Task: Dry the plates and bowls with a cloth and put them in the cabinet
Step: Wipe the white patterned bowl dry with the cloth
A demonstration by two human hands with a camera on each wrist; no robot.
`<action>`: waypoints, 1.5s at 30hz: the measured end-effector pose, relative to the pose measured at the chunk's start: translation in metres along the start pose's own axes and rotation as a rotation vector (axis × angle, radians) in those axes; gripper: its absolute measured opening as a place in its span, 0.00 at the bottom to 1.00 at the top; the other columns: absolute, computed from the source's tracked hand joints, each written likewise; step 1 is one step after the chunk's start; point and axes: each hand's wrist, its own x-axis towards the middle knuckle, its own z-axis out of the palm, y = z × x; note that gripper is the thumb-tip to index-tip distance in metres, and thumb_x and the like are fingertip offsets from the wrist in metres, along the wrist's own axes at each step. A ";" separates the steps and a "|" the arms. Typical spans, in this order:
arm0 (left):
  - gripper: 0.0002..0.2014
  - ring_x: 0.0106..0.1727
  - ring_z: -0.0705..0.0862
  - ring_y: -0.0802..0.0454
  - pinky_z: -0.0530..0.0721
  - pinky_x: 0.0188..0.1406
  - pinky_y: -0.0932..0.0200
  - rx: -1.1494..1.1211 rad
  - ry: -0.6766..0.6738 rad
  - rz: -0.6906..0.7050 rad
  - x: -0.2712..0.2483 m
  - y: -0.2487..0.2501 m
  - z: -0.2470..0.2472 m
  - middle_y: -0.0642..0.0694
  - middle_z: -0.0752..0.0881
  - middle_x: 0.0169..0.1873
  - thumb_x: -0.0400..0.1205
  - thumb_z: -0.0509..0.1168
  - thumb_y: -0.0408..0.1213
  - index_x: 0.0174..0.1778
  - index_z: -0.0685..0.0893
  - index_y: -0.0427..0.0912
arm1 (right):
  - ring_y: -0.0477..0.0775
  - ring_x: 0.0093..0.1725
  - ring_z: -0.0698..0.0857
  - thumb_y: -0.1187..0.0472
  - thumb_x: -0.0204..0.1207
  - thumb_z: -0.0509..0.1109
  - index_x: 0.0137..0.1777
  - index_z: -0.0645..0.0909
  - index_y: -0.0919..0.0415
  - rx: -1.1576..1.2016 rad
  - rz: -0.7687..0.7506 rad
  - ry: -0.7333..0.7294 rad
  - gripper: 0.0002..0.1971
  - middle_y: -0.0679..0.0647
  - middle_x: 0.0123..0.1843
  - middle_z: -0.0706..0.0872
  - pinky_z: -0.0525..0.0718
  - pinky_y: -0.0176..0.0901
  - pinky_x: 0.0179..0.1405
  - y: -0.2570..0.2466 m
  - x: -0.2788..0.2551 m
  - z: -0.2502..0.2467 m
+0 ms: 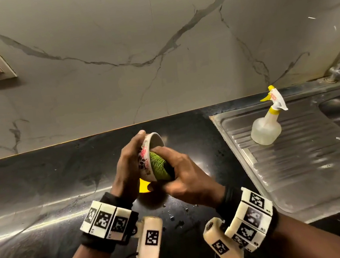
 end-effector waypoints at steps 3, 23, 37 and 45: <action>0.17 0.34 0.83 0.40 0.81 0.32 0.55 0.022 0.033 0.128 0.002 0.000 0.003 0.37 0.85 0.33 0.81 0.64 0.52 0.36 0.90 0.44 | 0.51 0.54 0.88 0.66 0.66 0.81 0.69 0.77 0.60 0.019 0.021 -0.002 0.30 0.57 0.59 0.86 0.89 0.44 0.50 -0.004 0.001 0.000; 0.24 0.30 0.84 0.46 0.83 0.29 0.59 -0.105 -0.058 -0.224 -0.003 0.009 0.007 0.38 0.84 0.33 0.82 0.61 0.56 0.43 0.84 0.34 | 0.53 0.56 0.86 0.71 0.70 0.78 0.67 0.76 0.60 -0.055 -0.061 0.055 0.26 0.55 0.58 0.82 0.89 0.48 0.52 0.005 -0.004 0.005; 0.26 0.50 0.89 0.43 0.87 0.42 0.43 0.450 0.012 0.774 -0.006 -0.038 -0.005 0.48 0.89 0.55 0.84 0.53 0.66 0.66 0.83 0.55 | 0.58 0.57 0.88 0.72 0.74 0.75 0.71 0.74 0.63 0.445 0.083 -0.071 0.26 0.59 0.57 0.87 0.87 0.53 0.58 -0.005 -0.009 -0.008; 0.36 0.54 0.85 0.33 0.84 0.51 0.38 0.131 -0.078 0.057 -0.011 -0.018 -0.009 0.30 0.85 0.55 0.74 0.63 0.67 0.61 0.82 0.36 | 0.48 0.45 0.84 0.67 0.70 0.76 0.60 0.77 0.63 -0.193 -0.123 -0.009 0.19 0.53 0.51 0.83 0.83 0.37 0.40 0.001 -0.012 -0.008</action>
